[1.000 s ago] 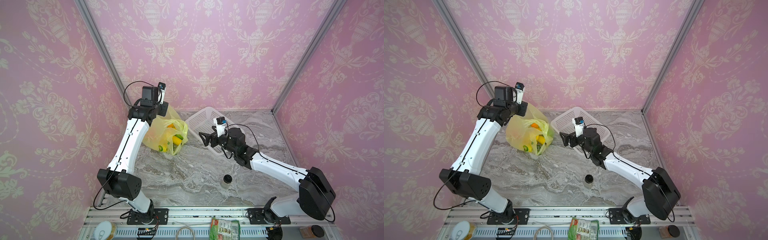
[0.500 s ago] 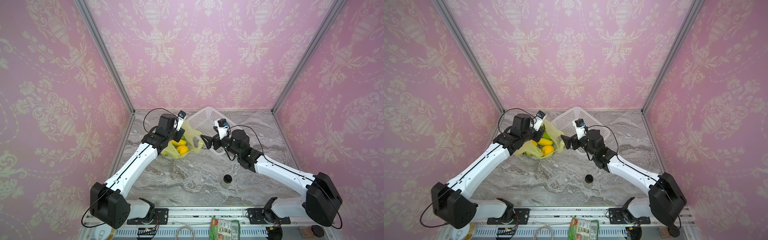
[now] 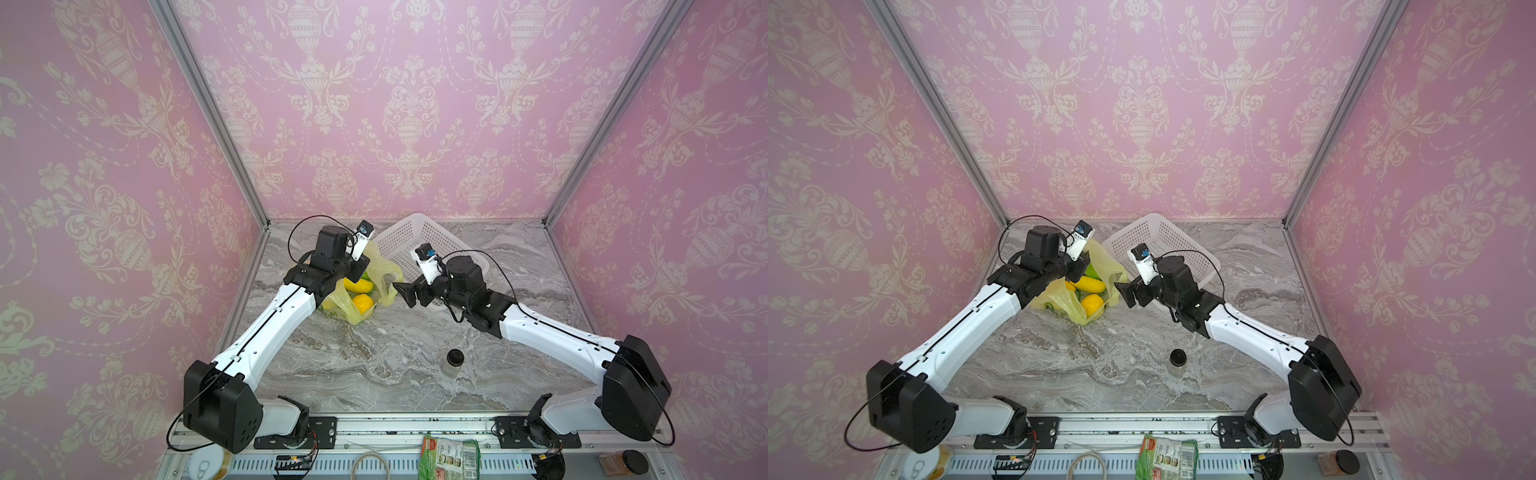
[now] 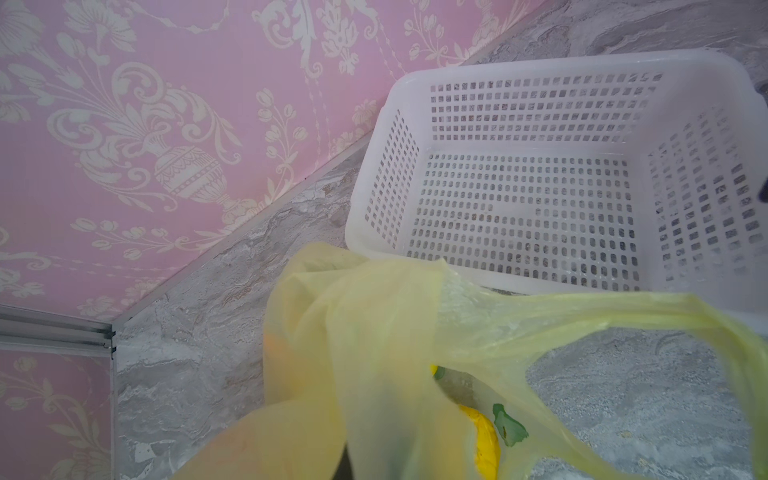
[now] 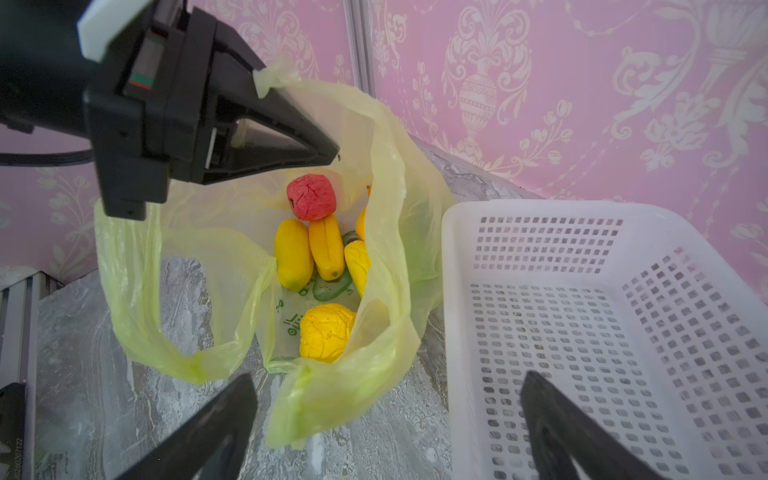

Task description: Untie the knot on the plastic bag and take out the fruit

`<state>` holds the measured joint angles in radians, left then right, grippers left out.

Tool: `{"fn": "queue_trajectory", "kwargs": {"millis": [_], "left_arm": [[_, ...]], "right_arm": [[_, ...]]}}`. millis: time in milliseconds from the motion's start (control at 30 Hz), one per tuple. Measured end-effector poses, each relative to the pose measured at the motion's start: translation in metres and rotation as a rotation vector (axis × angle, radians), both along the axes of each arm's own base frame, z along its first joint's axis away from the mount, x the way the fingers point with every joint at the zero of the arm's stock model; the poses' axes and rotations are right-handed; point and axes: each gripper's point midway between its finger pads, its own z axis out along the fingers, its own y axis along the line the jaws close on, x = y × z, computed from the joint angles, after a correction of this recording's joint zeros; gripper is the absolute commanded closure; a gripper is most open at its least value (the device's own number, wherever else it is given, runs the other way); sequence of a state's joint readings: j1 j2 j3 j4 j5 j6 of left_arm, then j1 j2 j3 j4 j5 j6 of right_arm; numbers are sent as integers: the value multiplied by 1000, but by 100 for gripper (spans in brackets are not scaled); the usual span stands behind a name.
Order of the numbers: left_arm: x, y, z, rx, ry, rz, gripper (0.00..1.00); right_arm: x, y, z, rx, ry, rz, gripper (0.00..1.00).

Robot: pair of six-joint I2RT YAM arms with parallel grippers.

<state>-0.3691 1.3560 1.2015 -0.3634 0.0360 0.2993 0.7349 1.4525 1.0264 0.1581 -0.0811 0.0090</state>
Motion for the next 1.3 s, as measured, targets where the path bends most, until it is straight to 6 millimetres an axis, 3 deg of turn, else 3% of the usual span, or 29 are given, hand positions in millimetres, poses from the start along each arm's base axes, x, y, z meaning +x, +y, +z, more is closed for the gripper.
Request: {"fn": "queue_trajectory", "kwargs": {"millis": [100,167,233,300,433,600,733,833,900,1000,1067,1133,1200,1267,1300], "left_arm": [[-1,-2,0,-6,3,-9,100],[-1,-2,0,-7,4,-12,100],[-1,-2,0,-8,4,-13,100],[-1,-3,0,-9,5,-16,100],[-2,-3,-1,-8,7,-19,100],[-2,-3,-1,-6,7,-21,98],[-2,-3,-1,2,2,-27,72],[-2,-3,-1,11,-2,-32,35],[-1,-3,0,13,-4,-30,26],[-1,-3,0,16,-7,-32,22],[-1,-2,0,17,-6,-32,28],[-1,-2,-1,26,-8,-33,44],[1,1,-5,38,1,-30,74],[2,3,-13,53,30,-23,98],[4,4,-17,58,43,-21,100]], "right_arm": [[0,18,-13,-66,11,31,4],[2,26,-23,-108,25,44,24],[9,30,-34,-151,38,35,59],[16,29,-40,-174,41,10,81],[27,17,-42,-204,22,-77,99],[32,-6,-39,-176,0,-173,100],[42,-23,-33,-132,9,-228,100],[49,-32,-31,-106,20,-264,100],[53,-36,-30,-91,30,-282,100],[58,-42,-29,-67,41,-308,100],[60,-46,-28,-53,43,-321,100],[61,-51,-28,-41,49,-336,100],[61,-55,-29,-36,53,-346,97],[61,-58,-29,-33,53,-356,79],[60,-59,-28,-31,47,-357,66]]}}
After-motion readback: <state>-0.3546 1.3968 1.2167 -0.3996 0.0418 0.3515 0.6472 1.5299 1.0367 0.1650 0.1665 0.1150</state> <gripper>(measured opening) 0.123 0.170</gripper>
